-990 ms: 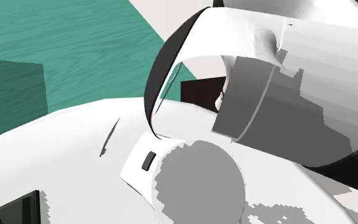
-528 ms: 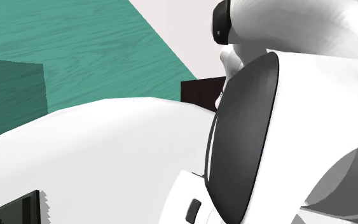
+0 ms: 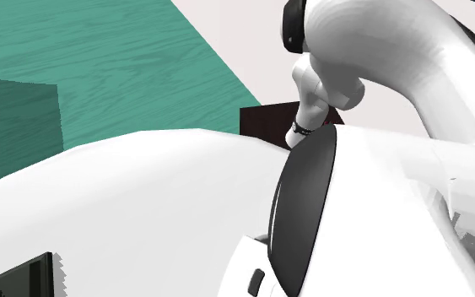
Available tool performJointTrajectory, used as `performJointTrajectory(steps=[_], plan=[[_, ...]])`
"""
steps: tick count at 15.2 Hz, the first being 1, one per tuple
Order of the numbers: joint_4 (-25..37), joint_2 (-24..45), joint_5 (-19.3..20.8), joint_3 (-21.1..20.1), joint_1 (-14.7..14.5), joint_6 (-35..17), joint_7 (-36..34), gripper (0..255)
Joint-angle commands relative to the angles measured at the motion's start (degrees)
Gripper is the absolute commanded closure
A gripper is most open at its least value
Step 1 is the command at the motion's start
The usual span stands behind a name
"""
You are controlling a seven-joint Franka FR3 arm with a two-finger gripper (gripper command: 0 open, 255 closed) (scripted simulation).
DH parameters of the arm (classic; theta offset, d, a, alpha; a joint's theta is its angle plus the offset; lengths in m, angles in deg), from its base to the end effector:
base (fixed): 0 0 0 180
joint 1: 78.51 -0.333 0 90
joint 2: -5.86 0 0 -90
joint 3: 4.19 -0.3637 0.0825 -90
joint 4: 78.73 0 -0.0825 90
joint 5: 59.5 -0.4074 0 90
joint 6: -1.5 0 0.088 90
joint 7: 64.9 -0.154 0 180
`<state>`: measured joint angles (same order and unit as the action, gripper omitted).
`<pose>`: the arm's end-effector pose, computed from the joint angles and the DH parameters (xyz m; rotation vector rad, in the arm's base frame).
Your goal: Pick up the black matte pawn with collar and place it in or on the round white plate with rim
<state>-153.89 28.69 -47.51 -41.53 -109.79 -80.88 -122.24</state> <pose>0.3408 0.5734 0.5294 2.9660 0.2588 -0.1736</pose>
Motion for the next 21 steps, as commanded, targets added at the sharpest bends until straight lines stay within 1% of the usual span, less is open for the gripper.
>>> performJointTrajectory(steps=[1,5,13,14,19,21], plan=[[-1.97,-0.07,-0.02,0.08,0.39,-1.9,0.05,255],[-5.95,-0.39,-0.15,0.16,1.07,-5.53,0.0,255],[-5.95,-0.39,-0.15,0.16,1.07,-5.53,0.0,255],[-5.95,-0.39,-0.15,0.16,1.07,-5.53,0.0,0],[-5.95,-0.39,-0.15,0.16,1.07,-5.53,0.0,0],[0.19,1.26,0.63,0.23,-0.39,-0.91,-0.16,0]])
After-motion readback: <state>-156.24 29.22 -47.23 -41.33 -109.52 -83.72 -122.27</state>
